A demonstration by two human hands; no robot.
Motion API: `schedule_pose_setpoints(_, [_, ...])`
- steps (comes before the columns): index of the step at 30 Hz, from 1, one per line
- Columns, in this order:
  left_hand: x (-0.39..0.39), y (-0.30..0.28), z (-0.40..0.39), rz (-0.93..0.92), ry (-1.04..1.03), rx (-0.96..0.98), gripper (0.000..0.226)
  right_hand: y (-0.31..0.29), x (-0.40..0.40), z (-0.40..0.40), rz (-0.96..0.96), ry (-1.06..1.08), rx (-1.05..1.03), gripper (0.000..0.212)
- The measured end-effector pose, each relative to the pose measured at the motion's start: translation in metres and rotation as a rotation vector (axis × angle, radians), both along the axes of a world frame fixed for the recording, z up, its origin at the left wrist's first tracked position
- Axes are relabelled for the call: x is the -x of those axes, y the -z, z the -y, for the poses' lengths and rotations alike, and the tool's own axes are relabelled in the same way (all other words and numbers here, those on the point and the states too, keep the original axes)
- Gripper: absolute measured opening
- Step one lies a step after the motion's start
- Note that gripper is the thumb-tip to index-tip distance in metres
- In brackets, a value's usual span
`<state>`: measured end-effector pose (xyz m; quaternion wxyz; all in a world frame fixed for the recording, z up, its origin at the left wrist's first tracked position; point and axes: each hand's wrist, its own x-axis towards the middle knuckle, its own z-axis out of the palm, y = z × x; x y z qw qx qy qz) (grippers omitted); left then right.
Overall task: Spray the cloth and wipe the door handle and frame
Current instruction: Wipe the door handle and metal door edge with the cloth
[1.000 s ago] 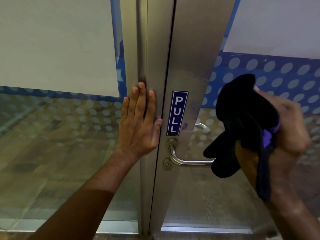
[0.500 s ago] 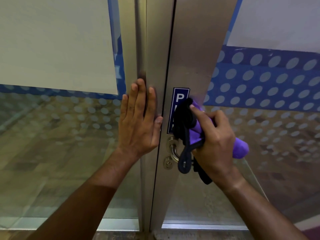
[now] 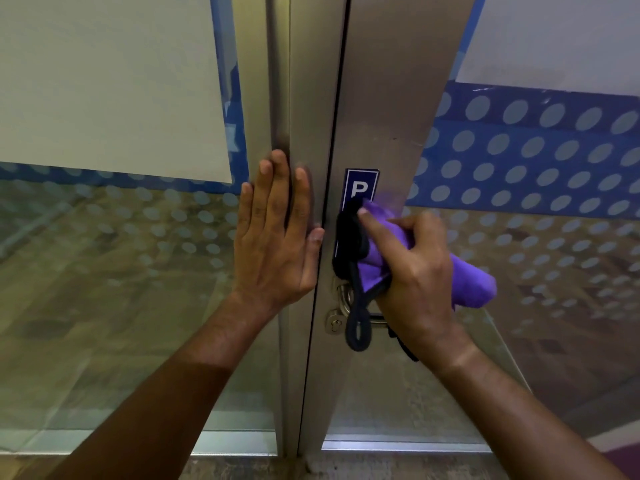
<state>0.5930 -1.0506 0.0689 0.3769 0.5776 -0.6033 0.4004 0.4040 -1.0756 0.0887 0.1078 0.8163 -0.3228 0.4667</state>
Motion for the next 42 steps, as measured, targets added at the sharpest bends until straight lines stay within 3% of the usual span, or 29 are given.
schedule_pose_setpoints(5, [-0.001, 0.002, 0.001, 0.011, 0.01, 0.011, 0.078, 0.006, 0.009, -0.001, -0.293, -0.09, 0.003, 0.033])
schedule_pose_setpoints(8, [-0.002, 0.002, 0.001, 0.013, 0.006, 0.003, 0.077, 0.008, 0.016, 0.003, -0.155, -0.04, -0.022, 0.046])
schedule_pose_setpoints(12, [-0.001, 0.001, 0.001, 0.016, 0.003, -0.004, 0.078, -0.003, 0.0, 0.005, 0.105, -0.062, 0.072, 0.035])
schedule_pose_setpoints(16, [-0.002, 0.002, 0.001, 0.017, 0.012, -0.004, 0.077, 0.002, -0.005, 0.001, -0.116, -0.146, 0.152, 0.029])
schedule_pose_setpoints(19, [-0.003, 0.001, 0.0, 0.019, 0.0, -0.011, 0.079, 0.011, 0.014, 0.002, -0.259, -0.156, 0.083, 0.03])
schedule_pose_setpoints(22, [-0.001, 0.001, 0.0, 0.012, 0.001, -0.022, 0.081, 0.006, 0.021, 0.004, -0.125, -0.084, 0.045, 0.038])
schedule_pose_setpoints(25, [0.0, 0.0, 0.0, 0.006, 0.012, -0.021, 0.079, -0.01, 0.001, 0.006, 0.05, -0.092, 0.099, 0.032])
schedule_pose_setpoints(27, [0.0, 0.0, -0.001, -0.001, 0.024, -0.027, 0.077, -0.013, -0.013, 0.003, 0.027, -0.114, 0.137, 0.028])
schedule_pose_setpoints(33, [0.001, -0.001, -0.004, -0.017, 0.008, -0.038, 0.07, 0.011, 0.011, 0.0, -0.351, -0.108, 0.076, 0.027])
schedule_pose_setpoints(39, [0.001, -0.002, -0.005, -0.005, 0.022, -0.043, 0.072, -0.014, -0.006, 0.005, -0.015, -0.015, 0.129, 0.036])
schedule_pose_setpoints(42, [0.002, -0.003, -0.005, -0.018, 0.046, -0.041, 0.069, -0.011, -0.014, 0.0, -0.155, -0.021, 0.181, 0.031])
